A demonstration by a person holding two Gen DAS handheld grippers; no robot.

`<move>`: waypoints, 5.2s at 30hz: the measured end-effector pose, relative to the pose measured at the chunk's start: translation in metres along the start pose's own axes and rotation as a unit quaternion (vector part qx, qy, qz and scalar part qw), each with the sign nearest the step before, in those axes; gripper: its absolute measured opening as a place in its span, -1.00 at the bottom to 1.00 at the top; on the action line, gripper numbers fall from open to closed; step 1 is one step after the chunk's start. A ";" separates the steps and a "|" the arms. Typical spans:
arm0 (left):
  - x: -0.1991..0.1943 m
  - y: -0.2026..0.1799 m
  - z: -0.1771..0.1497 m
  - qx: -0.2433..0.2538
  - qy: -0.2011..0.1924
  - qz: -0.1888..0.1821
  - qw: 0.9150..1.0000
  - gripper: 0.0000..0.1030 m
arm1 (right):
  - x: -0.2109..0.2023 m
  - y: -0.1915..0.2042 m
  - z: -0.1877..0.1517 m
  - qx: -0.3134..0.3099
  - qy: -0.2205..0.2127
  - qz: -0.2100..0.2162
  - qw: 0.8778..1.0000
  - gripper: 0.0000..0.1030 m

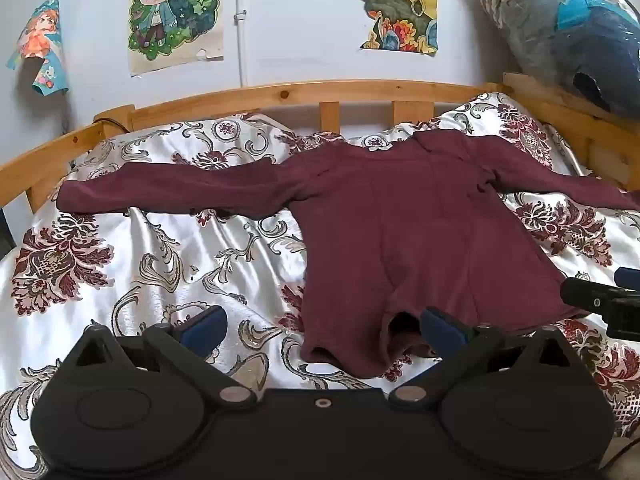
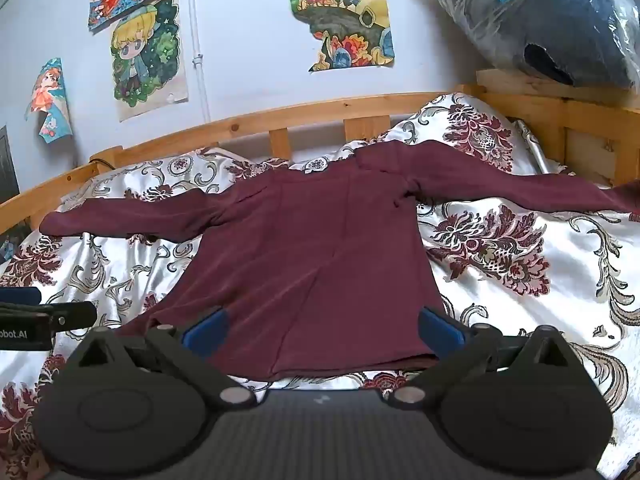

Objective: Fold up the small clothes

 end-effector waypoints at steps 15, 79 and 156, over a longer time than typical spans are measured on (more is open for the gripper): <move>-0.002 0.009 -0.003 0.001 -0.004 0.002 1.000 0.99 | 0.001 0.000 -0.004 0.009 0.009 0.000 1.000 1.00; -0.002 0.005 0.002 0.001 -0.005 0.013 1.000 0.99 | 0.005 0.003 -0.006 0.010 0.015 -0.004 1.000 1.00; 0.087 0.011 0.079 -0.033 0.056 -0.010 0.998 0.99 | 0.068 -0.245 0.182 0.053 -0.089 -0.321 0.941 -0.98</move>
Point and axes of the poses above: each gripper's, at about its wrist camera, not at the fingertips, and x roughly the way its jaws point, y to its left, z to its top, the point moved 7 cm from there along x, roughly the way its jaws point, and after that the axes turned 1 degree about -x, right-handed, at the moved point
